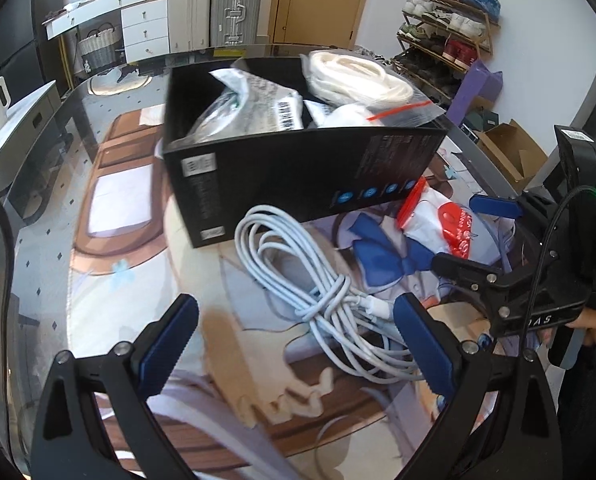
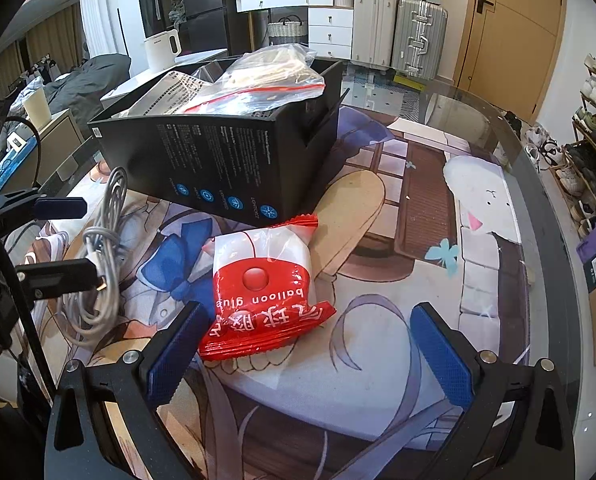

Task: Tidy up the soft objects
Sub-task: 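Move the right gripper to the red balloon glue packet while the left gripper approaches the white cable, then grasp the red balloon glue packet with the right gripper while the left gripper grasps the white cable coil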

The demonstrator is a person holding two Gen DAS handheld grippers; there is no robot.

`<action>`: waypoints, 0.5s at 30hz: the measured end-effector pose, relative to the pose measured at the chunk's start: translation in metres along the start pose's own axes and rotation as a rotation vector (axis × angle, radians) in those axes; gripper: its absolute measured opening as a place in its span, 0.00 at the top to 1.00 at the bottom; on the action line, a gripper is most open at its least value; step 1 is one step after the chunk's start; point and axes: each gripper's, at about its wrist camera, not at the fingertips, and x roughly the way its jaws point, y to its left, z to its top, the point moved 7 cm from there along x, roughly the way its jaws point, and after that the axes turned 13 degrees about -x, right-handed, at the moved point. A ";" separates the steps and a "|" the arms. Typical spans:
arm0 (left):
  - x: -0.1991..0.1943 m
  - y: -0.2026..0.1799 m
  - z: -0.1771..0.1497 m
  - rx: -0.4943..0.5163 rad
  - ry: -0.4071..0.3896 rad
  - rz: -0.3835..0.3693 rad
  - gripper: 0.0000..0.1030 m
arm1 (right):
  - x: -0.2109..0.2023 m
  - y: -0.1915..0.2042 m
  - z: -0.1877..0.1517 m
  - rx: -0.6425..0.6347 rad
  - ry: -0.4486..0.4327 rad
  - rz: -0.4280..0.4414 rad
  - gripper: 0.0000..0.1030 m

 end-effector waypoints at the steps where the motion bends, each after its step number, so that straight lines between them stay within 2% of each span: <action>1: -0.001 0.003 0.000 -0.002 -0.001 0.001 0.04 | 0.000 0.000 0.000 0.001 -0.001 0.001 0.01; 8: -0.006 0.016 -0.001 -0.031 0.001 -0.006 0.04 | 0.000 0.003 0.002 0.000 -0.013 0.006 0.01; 10: -0.006 0.014 0.001 -0.047 0.003 -0.019 0.04 | -0.001 0.007 0.003 -0.008 -0.022 0.010 0.04; 15: -0.004 0.007 0.005 -0.062 -0.005 -0.052 0.05 | -0.005 0.012 0.009 -0.023 -0.047 0.016 0.31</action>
